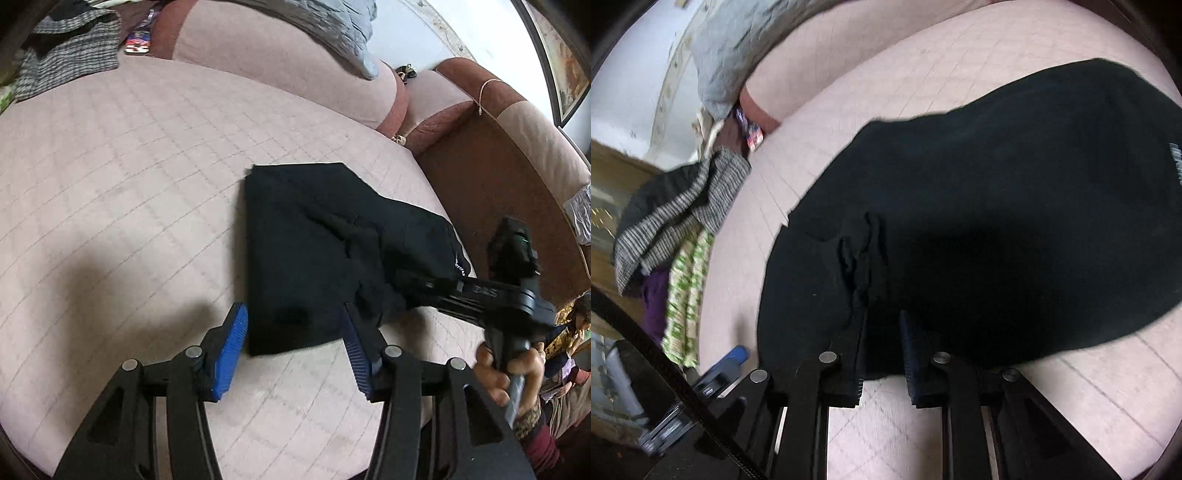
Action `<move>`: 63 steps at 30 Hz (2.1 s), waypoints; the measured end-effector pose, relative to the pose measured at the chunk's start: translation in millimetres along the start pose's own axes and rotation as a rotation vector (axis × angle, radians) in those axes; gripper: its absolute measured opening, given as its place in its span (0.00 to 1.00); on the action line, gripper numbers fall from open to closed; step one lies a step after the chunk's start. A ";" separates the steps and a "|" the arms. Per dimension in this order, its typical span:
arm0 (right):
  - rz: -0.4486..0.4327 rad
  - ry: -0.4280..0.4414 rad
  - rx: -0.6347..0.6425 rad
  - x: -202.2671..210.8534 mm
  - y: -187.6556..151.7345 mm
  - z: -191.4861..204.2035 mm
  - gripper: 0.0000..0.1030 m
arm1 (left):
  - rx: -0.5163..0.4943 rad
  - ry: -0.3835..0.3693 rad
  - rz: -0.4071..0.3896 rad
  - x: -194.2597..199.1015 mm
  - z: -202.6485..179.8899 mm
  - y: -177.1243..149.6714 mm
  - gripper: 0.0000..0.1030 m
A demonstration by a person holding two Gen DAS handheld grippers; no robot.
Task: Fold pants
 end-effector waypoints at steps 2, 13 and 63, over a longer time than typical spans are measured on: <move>-0.069 -0.036 0.009 19.7 5.6 3.6 0.24 | -0.025 0.002 0.004 -7.9 -7.9 4.3 0.49; 0.028 0.076 -0.048 -34.0 37.7 44.8 0.29 | -0.144 0.095 0.073 -54.0 -22.3 -7.2 0.52; -0.460 -0.173 -0.521 106.1 -67.0 -172.9 0.56 | -0.511 -0.016 0.466 -275.4 -240.4 104.2 0.65</move>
Point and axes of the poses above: each gripper's, at about its wrist camera, not at the fingertips, and x roughly against the way its jaws point, z to its left, y to its top, the point moved 2 cm from there along -x, roughly the way its jaws point, and after that the axes turned 11 degrees about -y, right-handed, at the moved point
